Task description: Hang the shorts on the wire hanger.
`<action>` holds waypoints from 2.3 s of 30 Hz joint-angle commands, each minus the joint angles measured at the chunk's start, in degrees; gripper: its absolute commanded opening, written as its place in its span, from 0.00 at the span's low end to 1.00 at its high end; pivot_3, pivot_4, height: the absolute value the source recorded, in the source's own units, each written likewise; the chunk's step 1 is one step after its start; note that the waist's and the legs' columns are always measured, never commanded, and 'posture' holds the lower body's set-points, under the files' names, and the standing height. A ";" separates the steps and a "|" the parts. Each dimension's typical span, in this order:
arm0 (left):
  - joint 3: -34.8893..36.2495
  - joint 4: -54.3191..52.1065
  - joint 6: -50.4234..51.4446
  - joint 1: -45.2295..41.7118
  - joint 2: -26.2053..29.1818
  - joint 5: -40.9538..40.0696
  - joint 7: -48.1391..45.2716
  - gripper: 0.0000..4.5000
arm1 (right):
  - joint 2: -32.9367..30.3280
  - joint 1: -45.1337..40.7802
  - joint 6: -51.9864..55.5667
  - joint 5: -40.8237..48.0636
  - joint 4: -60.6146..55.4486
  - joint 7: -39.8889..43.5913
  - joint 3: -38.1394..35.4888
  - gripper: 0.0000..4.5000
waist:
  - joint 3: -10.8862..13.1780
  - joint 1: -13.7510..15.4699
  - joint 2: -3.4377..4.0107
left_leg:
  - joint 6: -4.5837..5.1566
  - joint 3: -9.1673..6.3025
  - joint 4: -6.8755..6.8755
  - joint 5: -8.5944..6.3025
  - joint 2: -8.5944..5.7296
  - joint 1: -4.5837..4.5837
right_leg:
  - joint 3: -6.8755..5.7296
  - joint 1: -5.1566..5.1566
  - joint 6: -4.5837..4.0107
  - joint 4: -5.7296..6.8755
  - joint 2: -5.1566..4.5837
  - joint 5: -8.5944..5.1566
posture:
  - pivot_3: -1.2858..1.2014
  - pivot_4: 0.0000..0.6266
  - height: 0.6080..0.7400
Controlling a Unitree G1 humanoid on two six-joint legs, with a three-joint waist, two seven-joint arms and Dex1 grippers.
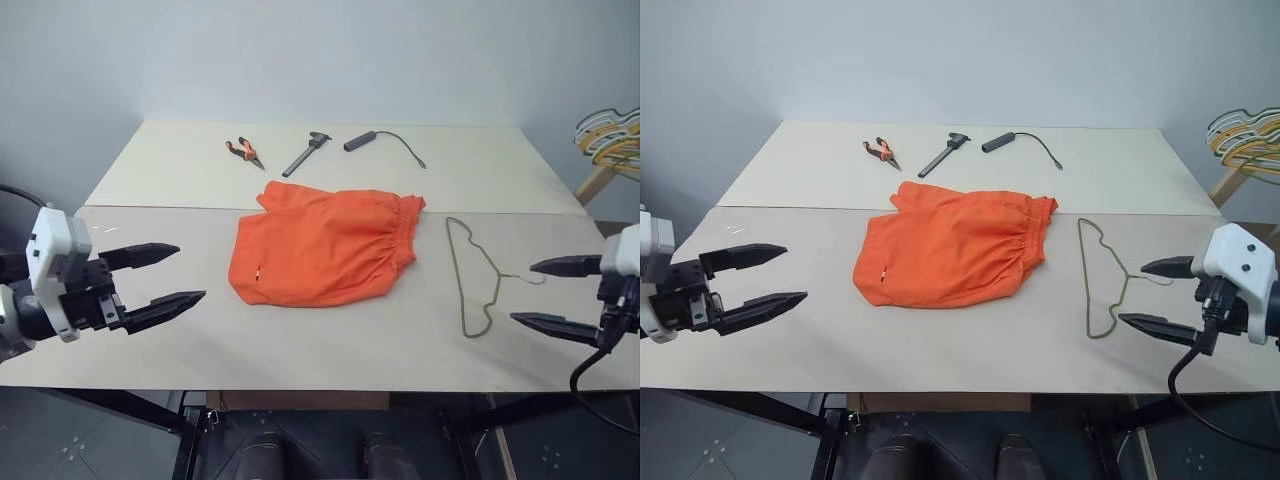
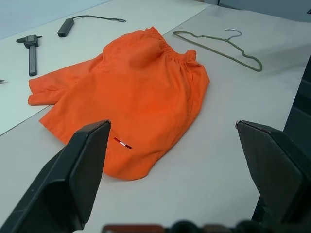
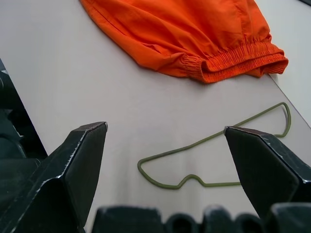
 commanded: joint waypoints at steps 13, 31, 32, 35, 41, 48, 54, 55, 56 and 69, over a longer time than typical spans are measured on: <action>1.72 -0.64 0.47 -0.68 0.58 -1.28 -0.01 1.00 | 0.24 -2.73 -0.70 1.22 -1.33 -1.45 1.25 1.00 | 0.00 0.02 0.00 | 0.00 0.00 0.00 0.00 0.00 0.00 | 0.00 0.00 0.00 0.00 0.00 0.00 | 0.54 0.18 1.00; -1.42 -1.12 0.22 -3.55 0.49 -2.00 1.55 1.00 | 4.67 -17.96 -18.01 -21.98 0.66 -15.44 32.76 1.00 | 0.28 -0.06 -0.01 | -0.01 0.01 -0.04 0.00 0.01 -0.03 | 0.00 -0.10 -0.02 0.02 0.00 -0.03 | 0.53 0.21 1.00; -2.00 -0.93 0.10 -4.01 0.39 -1.95 1.72 1.00 | 6.28 -19.89 -19.85 -25.08 2.08 -16.59 36.17 1.00 | 0.31 -0.08 -0.01 | -0.01 0.02 -0.03 -0.01 0.00 -0.02 | 0.00 -0.09 -0.02 0.03 0.01 -0.03 | 0.53 0.20 1.00; -3.26 -0.79 -0.17 -4.84 0.04 -1.82 2.01 1.00 | 9.77 -23.64 -24.70 -31.82 5.92 -18.17 43.24 1.00 | 0.35 -0.16 0.00 | -0.02 0.03 -0.01 0.00 0.00 -0.03 | 0.00 -0.10 -0.02 0.05 0.01 -0.03 | 0.53 0.20 1.00; -5.89 -1.04 -0.74 -6.41 -0.73 -1.26 2.72 1.00 | 19.21 -34.90 -34.13 -50.54 22.80 -28.15 56.05 1.00 | 0.41 -0.60 -0.04 | -0.06 0.03 0.01 0.03 -0.01 -0.06 | 0.00 -0.14 -0.02 0.10 0.02 -0.02 | 0.53 0.20 1.00; -6.59 -1.60 -0.92 -6.47 -1.38 -1.27 3.27 1.00 | 22.57 -45.32 -44.99 -61.82 39.73 -36.62 61.87 1.00 | 0.58 -1.00 -0.05 | -0.16 0.01 -0.01 0.08 -0.02 -0.11 | -0.01 -0.17 -0.01 0.12 0.01 -0.02 | 0.53 0.20 1.00; -7.08 -1.78 -1.22 -6.54 -1.73 -1.13 3.55 1.00 | 24.59 -50.33 -55.55 -63.66 49.90 -35.74 65.54 0.87 | 0.58 -1.60 -0.06 | -0.16 -0.03 -0.04 0.09 0.00 -0.05 | -0.03 -0.12 -0.02 0.15 0.02 -0.03 | 0.53 0.20 1.00; -7.10 -1.82 -1.26 -6.50 -1.78 -1.11 3.63 1.00 | 24.82 -50.91 -56.85 -63.71 51.26 -35.30 65.86 0.80 | 0.58 -1.77 -0.06 | -0.16 -0.02 -0.04 0.08 0.00 -0.02 | -0.02 -0.09 -0.02 0.15 0.02 -0.03 | 0.53 0.20 1.00; -7.06 -1.92 -1.28 -6.40 -1.83 -1.10 3.70 1.00 | 24.92 -51.28 -57.54 -64.06 52.13 -35.26 66.05 0.72 | 0.59 -1.85 -0.06 | -0.16 -0.02 -0.04 0.08 0.00 0.02 | -0.01 -0.07 -0.02 0.15 0.02 -0.03 | 0.53 0.20 1.00; -15.56 -1.54 -10.09 -2.46 -0.90 12.41 2.22 1.00 | 20.96 -47.41 -63.34 -61.19 46.47 -34.50 62.58 0.01 | 0.59 -1.38 -0.05 | -0.16 0.01 -0.06 0.08 0.01 0.02 | 0.02 -0.09 -0.03 0.20 0.02 -0.03 | 0.53 0.19 1.00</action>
